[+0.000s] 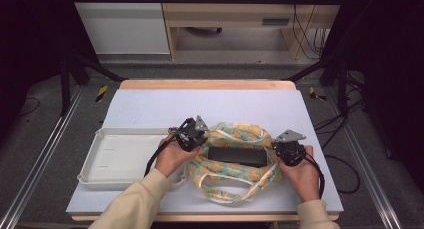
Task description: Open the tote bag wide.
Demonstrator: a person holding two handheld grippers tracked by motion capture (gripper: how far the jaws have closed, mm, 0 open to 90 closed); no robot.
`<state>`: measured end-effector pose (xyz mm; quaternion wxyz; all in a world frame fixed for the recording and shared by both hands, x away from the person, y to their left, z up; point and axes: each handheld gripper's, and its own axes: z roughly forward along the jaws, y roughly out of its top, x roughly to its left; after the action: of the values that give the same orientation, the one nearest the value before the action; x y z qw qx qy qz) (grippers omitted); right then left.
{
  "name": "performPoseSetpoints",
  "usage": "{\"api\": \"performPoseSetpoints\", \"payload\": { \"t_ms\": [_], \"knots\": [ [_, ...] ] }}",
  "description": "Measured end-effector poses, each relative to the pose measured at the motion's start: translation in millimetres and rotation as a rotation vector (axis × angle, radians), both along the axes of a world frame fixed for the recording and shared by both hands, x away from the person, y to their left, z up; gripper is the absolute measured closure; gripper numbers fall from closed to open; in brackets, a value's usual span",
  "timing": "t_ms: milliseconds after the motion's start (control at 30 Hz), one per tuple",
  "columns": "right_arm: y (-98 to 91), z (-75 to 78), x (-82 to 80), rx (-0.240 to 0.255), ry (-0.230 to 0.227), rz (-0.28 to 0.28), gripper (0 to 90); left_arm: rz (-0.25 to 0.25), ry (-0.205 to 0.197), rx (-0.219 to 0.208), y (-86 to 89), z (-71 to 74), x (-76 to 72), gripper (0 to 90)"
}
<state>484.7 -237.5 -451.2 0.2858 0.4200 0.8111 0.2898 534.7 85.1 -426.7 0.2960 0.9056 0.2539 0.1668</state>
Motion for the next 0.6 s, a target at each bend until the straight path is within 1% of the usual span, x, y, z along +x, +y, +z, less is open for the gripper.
{"api": "performPoseSetpoints", "payload": {
  "t_ms": [67, 100, 167, 267, 367, 400, 600],
  "knots": [
    [-1.4, -4.0, 1.5, -0.008, 0.022, 0.005, 90.0, 0.003, 0.007, 0.010, -1.1, -2.2, 1.0, 90.0],
    [-1.7, -6.0, 1.9, -0.008, 0.038, -0.001, 90.0, 0.003, 0.014, 0.030, -1.4, -3.8, 2.3, 90.0],
    [-3.2, -10.0, 3.2, -0.011, 0.058, 0.007, 90.0, 0.006, 0.017, 0.048, -1.5, -6.3, 3.6, 90.0],
    [-3.9, -12.5, 2.3, -0.014, 0.079, 0.008, 90.0, 0.005, 0.032, 0.049, 0.3, -9.7, 4.8, 90.0],
    [-4.5, -13.7, 1.7, -0.018, 0.090, 0.010, 90.0, 0.003, 0.041, 0.057, 1.0, -12.1, 4.5, 90.0],
    [-4.3, -13.9, 1.3, -0.014, 0.096, 0.006, 90.0, -0.001, 0.044, 0.067, 1.5, -12.8, 4.8, 90.0],
    [-4.4, -14.6, 1.5, -0.023, 0.094, 0.009, 90.0, -0.003, 0.058, 0.078, 2.6, -16.7, 5.6, 90.0]
  ]
}}
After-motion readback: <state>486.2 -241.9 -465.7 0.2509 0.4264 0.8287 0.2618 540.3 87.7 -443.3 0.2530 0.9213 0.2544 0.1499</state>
